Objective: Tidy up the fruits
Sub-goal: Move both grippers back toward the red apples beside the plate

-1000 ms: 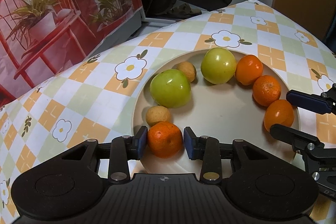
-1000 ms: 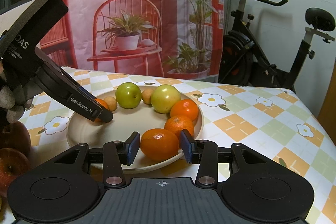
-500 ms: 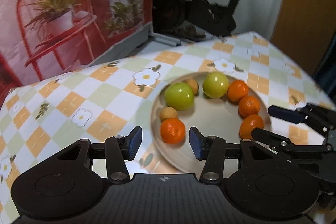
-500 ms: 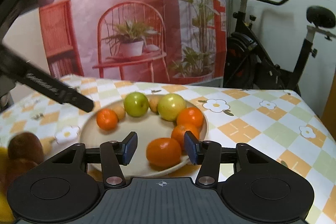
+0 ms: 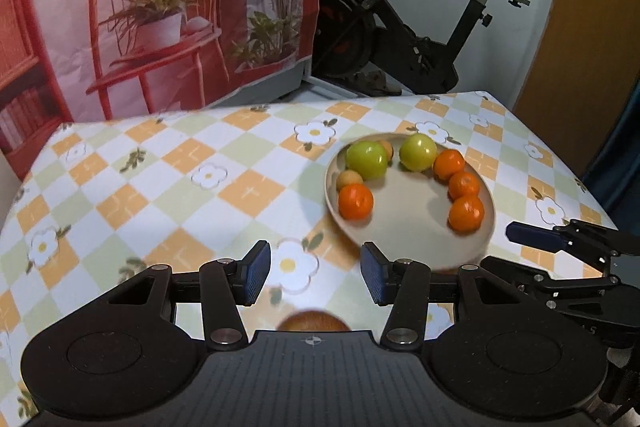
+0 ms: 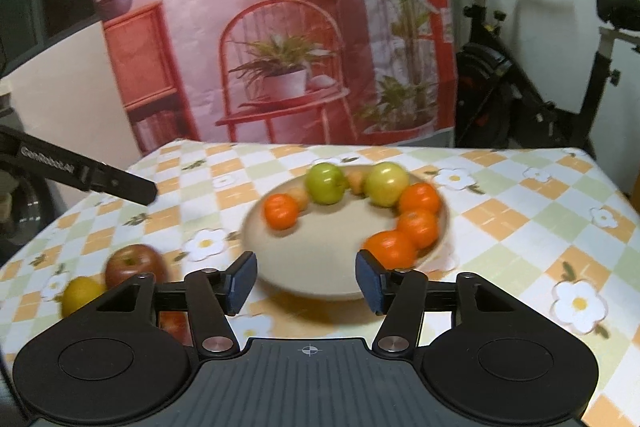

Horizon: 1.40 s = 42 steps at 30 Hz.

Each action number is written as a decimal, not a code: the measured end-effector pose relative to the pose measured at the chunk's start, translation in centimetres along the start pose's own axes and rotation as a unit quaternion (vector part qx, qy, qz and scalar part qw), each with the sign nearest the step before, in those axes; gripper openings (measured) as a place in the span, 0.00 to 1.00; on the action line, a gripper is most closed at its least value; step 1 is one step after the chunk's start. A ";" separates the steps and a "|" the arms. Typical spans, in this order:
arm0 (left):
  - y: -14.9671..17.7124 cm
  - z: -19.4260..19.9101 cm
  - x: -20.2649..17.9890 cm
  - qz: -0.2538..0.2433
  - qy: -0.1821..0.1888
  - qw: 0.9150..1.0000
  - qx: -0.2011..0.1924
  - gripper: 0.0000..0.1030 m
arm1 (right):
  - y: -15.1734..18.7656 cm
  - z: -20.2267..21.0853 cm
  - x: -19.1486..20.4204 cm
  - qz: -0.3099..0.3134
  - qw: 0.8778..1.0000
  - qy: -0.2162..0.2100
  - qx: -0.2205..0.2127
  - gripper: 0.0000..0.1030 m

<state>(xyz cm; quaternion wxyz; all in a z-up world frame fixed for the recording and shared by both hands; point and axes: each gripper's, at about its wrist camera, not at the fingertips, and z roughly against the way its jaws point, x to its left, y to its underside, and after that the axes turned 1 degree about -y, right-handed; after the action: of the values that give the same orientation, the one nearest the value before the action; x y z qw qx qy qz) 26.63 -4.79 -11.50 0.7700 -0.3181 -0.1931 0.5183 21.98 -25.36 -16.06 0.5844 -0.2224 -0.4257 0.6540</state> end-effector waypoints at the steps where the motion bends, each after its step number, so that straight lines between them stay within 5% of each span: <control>1: 0.3 0.0 0.1 0.003 0.004 1.000 0.002 0.51 | 0.0 0.1 0.4 -0.002 1.000 -0.007 0.004 0.52; 22: 4.2 2.0 3.2 0.041 0.000 0.999 -0.010 0.51 | 1.0 -1.7 5.2 -0.043 0.990 -0.101 0.092 0.57; 42: 5.1 2.2 4.3 0.065 0.005 0.998 -0.012 0.51 | 2.4 -4.6 3.7 -0.155 0.965 -0.148 0.154 0.62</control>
<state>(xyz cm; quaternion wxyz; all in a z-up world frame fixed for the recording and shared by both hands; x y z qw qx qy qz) 23.49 1.16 -13.59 0.7321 -0.3416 -0.1739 0.5631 23.44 -20.33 -19.76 0.6361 0.0383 -0.4313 0.6387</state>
